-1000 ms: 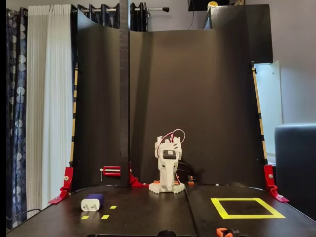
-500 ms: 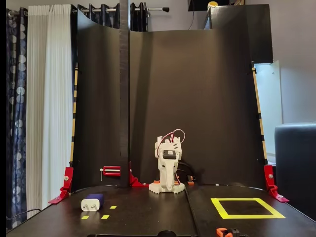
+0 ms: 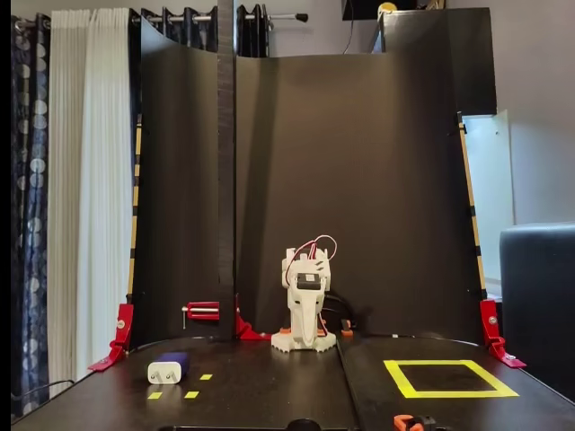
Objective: Grasp a block and put it in the designated area.
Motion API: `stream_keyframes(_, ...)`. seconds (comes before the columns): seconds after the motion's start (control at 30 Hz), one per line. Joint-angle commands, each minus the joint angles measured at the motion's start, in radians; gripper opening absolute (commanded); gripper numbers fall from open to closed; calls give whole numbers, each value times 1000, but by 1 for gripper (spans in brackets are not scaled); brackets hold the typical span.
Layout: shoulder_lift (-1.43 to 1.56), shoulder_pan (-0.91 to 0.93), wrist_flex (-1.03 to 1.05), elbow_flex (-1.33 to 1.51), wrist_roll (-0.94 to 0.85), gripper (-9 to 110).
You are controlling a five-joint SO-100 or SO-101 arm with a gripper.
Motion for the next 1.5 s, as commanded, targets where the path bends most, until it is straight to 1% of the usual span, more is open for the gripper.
stream_keyframes(0.0, 6, -5, -2, 6, 3, 0)
stream_keyframes(0.73, 6, -2, -3, 6, 2, 0)
stream_keyframes(0.87, -49, 29, -72, 5, -3, 0)
stream_keyframes(1.03, -187, 63, -112, -86, -172, 0)
stream_keyframes(1.47, -676, 126, -84, -546, -583, 0)
